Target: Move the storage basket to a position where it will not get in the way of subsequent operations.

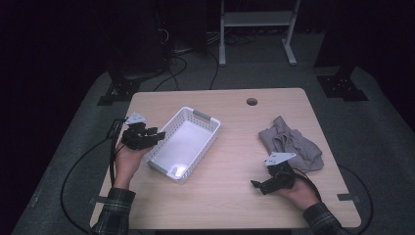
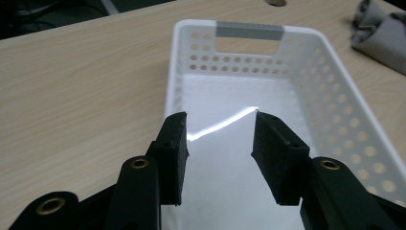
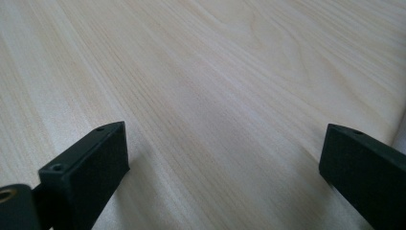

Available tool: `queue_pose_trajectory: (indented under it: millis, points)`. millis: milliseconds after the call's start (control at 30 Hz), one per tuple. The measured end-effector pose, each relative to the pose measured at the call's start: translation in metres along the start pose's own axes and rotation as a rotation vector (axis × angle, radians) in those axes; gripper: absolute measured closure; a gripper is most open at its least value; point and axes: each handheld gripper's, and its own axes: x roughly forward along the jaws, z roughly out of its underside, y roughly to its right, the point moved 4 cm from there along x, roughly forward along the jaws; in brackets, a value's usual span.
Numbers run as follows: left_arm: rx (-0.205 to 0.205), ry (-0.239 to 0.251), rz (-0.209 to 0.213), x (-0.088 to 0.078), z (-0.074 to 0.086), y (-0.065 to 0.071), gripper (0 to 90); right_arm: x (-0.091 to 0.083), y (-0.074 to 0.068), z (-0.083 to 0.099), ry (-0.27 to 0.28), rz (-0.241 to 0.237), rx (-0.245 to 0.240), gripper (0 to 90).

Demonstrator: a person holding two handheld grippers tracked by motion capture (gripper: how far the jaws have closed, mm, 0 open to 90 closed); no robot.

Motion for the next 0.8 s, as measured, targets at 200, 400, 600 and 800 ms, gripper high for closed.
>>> queue_pose_trajectory:
  millis: [200, 400, 600, 800]
  points:
    - [0.014, 0.007, 0.05, 0.0, 0.0, 0.023, 55.4, 0.0, 0.0, 0.0, 0.0, 0.0, 0.0, 2.3]
    - [0.023, -0.004, 0.082, 0.002, 0.005, 0.042, 54.8, 0.0, 0.0, 0.0, 0.0, 0.0, -0.001, 2.3]
    - [0.068, -0.031, 0.125, 0.011, 0.01, 0.071, 54.4, 0.0, 0.0, 0.0, 0.0, 0.0, -0.001, 2.3]
    - [0.091, -0.063, 0.165, 0.02, 0.017, 0.091, 54.1, 0.0, 0.0, 0.0, 0.0, 0.0, 0.0, 2.3]
